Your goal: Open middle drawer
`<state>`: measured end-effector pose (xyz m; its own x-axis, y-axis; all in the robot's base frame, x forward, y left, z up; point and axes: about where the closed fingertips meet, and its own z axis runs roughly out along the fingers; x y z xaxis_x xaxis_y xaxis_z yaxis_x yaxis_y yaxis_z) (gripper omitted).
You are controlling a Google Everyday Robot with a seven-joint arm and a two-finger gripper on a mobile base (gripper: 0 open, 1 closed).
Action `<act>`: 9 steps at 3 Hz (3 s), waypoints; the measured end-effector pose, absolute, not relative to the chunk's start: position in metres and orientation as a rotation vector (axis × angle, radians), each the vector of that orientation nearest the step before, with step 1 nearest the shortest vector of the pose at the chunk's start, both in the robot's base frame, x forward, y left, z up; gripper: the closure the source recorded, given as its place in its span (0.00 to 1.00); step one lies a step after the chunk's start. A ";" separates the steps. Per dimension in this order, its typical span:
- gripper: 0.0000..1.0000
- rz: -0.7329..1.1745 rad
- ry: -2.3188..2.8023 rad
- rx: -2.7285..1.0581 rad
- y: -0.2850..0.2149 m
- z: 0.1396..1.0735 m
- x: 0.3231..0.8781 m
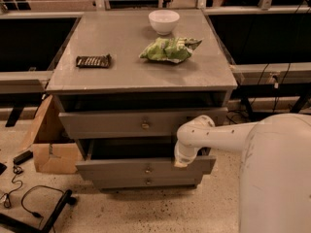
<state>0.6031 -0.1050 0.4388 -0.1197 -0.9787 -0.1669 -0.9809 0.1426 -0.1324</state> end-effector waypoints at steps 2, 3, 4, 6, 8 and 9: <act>1.00 0.042 2.233 -1.907 -0.112 0.438 0.586; 1.00 0.050 2.240 -1.902 -0.114 0.439 0.580; 1.00 0.076 2.262 -1.885 -0.119 0.438 0.566; 1.00 0.138 2.264 -1.832 -0.118 0.445 0.543; 1.00 0.180 2.289 -1.816 -0.124 0.442 0.522; 0.98 0.225 2.302 -1.810 -0.126 0.437 0.506</act>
Offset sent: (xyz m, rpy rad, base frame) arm -0.4538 -0.1545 -0.0248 0.2079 0.4831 -0.5014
